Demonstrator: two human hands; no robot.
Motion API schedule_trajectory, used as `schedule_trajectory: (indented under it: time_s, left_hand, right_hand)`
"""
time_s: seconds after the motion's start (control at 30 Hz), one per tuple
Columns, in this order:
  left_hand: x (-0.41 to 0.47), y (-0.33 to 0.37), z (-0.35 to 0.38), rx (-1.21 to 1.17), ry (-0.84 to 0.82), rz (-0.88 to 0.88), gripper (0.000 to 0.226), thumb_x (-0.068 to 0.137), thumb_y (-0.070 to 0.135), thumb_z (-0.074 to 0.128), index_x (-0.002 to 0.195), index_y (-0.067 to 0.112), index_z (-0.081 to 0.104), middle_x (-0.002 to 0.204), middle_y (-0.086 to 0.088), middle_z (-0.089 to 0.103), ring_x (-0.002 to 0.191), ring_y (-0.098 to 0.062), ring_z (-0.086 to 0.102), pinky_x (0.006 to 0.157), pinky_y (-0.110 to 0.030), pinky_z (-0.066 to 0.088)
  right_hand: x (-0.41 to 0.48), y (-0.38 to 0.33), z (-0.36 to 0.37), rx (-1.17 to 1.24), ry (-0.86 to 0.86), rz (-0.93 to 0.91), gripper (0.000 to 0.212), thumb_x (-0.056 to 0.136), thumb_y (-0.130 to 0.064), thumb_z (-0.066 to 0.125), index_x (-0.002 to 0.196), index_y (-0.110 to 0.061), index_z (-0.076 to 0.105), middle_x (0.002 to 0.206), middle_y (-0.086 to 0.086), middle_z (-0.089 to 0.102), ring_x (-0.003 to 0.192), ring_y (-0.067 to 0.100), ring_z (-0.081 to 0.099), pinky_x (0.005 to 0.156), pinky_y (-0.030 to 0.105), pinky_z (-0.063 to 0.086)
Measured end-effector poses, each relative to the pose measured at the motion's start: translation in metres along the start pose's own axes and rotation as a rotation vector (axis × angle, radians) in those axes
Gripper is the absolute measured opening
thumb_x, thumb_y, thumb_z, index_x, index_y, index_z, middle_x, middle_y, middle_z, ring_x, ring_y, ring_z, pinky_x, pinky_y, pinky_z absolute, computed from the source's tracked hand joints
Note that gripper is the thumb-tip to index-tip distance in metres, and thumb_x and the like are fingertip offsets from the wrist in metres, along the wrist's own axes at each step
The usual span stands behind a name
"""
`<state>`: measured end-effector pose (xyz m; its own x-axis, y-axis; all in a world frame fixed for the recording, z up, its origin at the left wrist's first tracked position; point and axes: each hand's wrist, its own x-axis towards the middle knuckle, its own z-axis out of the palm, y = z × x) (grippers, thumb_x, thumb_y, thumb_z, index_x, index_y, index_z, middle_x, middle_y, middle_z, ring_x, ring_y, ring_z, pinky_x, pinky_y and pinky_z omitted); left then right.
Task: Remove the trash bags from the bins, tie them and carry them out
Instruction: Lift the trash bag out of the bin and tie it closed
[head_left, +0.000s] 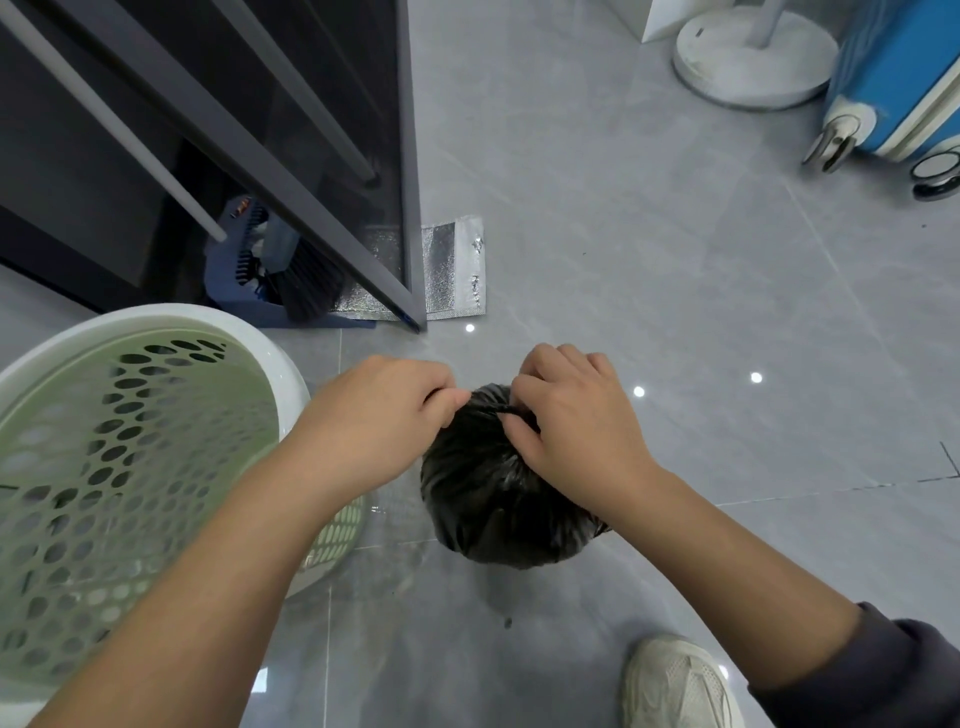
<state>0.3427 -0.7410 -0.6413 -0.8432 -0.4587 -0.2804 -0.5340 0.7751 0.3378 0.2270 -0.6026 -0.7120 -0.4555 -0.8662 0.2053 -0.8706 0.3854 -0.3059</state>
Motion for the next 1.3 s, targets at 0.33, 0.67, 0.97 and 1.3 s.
schedule_trajectory:
  time_s: [0.33, 0.67, 0.97, 1.3]
  left_hand:
    - [0.003, -0.004, 0.009, -0.121, -0.001, -0.033, 0.027, 0.095, 0.035, 0.045, 0.076, 0.02, 0.055, 0.064, 0.008, 0.052, 0.066, -0.008, 0.048, 0.058, -0.029, 0.038]
    - [-0.001, -0.019, 0.019, -0.18, 0.035, -0.073, 0.034, 0.096, 0.037, 0.042, 0.072, 0.016, 0.054, 0.054, 0.005, 0.044, 0.06, -0.014, 0.047, 0.065, -0.036, 0.042]
    - [-0.001, -0.006, 0.003, -0.31, -0.028, -0.081, 0.043, 0.098, 0.034, 0.04, 0.06, 0.015, 0.041, 0.052, 0.006, 0.038, 0.049, -0.011, 0.035, 0.054, -0.031, 0.028]
    - [-0.001, 0.0, -0.004, -0.197, 0.1, 0.03, 0.038, 0.093, 0.043, 0.038, 0.069, 0.017, 0.052, 0.059, 0.004, 0.05, 0.066, -0.016, 0.051, 0.067, -0.039, 0.044]
  right_hand:
    - [0.001, -0.002, -0.003, 0.218, -0.092, 0.158, 0.018, 0.091, -0.041, 0.055, 0.092, -0.023, 0.056, 0.078, -0.008, 0.057, 0.074, 0.022, 0.057, 0.064, 0.035, 0.046]
    - [0.0, 0.001, -0.005, 0.48, -0.225, 0.181, 0.014, 0.086, -0.037, 0.064, 0.077, -0.026, 0.061, 0.064, -0.011, 0.054, 0.065, 0.01, 0.052, 0.064, 0.035, 0.048]
    - [0.004, 0.0, -0.006, -0.036, 0.049, 0.048, 0.013, 0.08, -0.024, 0.064, 0.074, -0.015, 0.056, 0.076, -0.001, 0.055, 0.061, 0.025, 0.056, 0.049, 0.025, 0.027]
    - [0.013, -0.01, -0.015, -0.065, -0.01, 0.151, 0.014, 0.089, -0.028, 0.046, 0.099, -0.018, 0.044, 0.069, -0.002, 0.053, 0.057, 0.03, 0.046, 0.048, 0.03, 0.031]
